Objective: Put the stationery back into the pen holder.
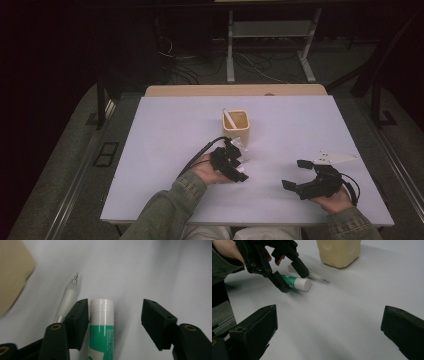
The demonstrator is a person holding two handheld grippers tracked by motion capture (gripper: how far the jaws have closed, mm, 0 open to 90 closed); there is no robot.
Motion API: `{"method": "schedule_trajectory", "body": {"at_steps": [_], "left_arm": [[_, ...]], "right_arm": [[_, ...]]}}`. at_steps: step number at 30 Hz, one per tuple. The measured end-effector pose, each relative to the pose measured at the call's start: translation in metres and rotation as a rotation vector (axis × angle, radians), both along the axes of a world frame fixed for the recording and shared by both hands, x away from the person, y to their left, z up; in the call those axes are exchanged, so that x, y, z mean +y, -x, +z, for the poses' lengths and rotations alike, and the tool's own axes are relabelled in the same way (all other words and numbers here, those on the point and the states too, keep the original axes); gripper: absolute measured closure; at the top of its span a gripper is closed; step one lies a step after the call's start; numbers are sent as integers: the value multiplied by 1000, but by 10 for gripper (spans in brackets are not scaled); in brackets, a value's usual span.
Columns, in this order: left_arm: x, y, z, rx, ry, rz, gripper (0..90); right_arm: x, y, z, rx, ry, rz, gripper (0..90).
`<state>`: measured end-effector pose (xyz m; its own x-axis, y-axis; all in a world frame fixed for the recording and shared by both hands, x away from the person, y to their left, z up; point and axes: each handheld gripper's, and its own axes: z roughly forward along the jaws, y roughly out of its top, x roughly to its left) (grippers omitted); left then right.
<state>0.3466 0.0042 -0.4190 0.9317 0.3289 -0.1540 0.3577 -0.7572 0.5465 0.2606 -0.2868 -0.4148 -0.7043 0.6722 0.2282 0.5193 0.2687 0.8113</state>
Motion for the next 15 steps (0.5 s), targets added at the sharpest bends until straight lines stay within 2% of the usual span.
{"method": "schedule_trajectory", "body": {"at_steps": [4, 5, 15], "left_arm": [[-2, -2, -4, -6, -6, 13, 472], [-1, -3, -4, -11, -28, -2, 483], [-6, -3, -10, -29, -73, -16, 570]], "right_arm": [[0, 0, 0, 1, 1, 0, 4], [0, 0, 0, 1, 1, 0, 4], [0, 0, 0, 2, 1, -1, 4]]}}
